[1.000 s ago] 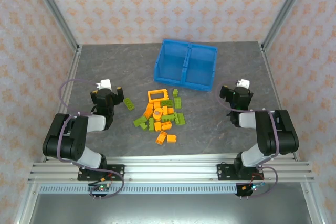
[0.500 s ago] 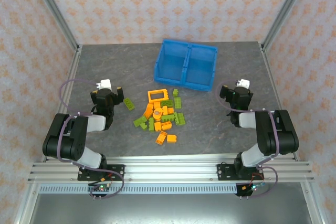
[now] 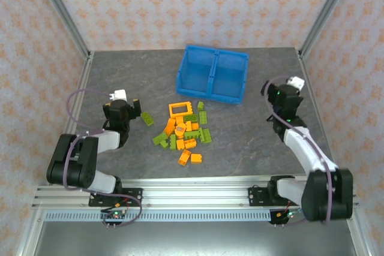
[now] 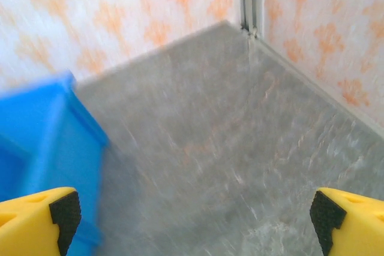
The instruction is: Sort the legos into containers by color
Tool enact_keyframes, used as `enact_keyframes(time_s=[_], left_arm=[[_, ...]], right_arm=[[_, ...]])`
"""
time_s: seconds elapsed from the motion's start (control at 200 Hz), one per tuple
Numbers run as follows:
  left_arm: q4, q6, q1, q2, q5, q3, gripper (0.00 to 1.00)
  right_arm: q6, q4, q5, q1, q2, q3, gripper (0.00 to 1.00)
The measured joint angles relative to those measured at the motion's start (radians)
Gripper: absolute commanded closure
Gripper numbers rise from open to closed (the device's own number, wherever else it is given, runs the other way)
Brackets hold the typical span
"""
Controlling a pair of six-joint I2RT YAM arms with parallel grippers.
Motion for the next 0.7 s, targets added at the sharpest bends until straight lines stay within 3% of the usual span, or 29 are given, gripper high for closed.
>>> enact_keyframes(time_s=[0.14, 0.305, 0.48, 0.701], left_arm=[[-0.177, -0.033, -0.001, -0.193, 0.005, 0.063, 0.0], [-0.477, -0.051, -0.036, -0.398, 0.092, 0.213, 0.0], [-0.771, 0.019, -0.096, -0.515, 0.322, 0.399, 0.0], [-1.058, 0.255, -0.15, -0.531, 0.62, 0.534, 0.0]], right_arm=[[0.165, -0.344, -0.088, 0.001, -0.064, 0.247, 0.0], [0.274, -0.639, -0.262, 0.069, -0.036, 0.29, 0.0], [0.341, -0.83, -0.391, 0.236, 0.041, 0.29, 0.01], [0.386, -0.885, -0.427, 0.469, 0.164, 0.293, 0.0]])
